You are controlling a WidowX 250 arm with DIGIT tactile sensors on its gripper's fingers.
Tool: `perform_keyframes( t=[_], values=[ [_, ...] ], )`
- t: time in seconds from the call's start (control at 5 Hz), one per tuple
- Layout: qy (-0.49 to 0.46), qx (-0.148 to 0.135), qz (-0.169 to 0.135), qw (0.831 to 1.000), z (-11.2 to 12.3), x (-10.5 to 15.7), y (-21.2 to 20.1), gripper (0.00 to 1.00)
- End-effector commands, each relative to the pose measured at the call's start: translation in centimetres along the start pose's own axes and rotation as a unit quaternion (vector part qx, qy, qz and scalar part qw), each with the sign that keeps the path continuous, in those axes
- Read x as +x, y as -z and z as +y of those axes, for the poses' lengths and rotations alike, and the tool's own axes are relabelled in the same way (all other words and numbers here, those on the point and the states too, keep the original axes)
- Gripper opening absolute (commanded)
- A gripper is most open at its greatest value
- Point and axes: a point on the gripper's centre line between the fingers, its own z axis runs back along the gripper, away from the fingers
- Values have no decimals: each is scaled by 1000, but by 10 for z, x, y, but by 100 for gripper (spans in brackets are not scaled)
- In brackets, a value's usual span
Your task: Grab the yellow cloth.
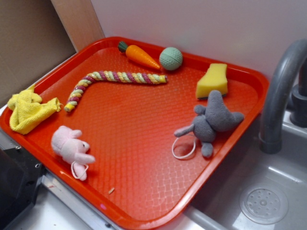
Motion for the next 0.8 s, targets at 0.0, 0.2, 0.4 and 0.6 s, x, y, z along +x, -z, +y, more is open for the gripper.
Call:
perform_keyframes(
  t=[0.0, 0.2, 0.4, 0.6],
  values=[
    [0, 0, 0, 1000, 0, 0, 0, 100],
    [0, 28, 18, 999, 39, 26, 21, 100],
    [92, -12, 3, 996, 69, 27, 47, 100],
    [132, -25, 25, 991, 109, 12, 73, 100]
  ],
)
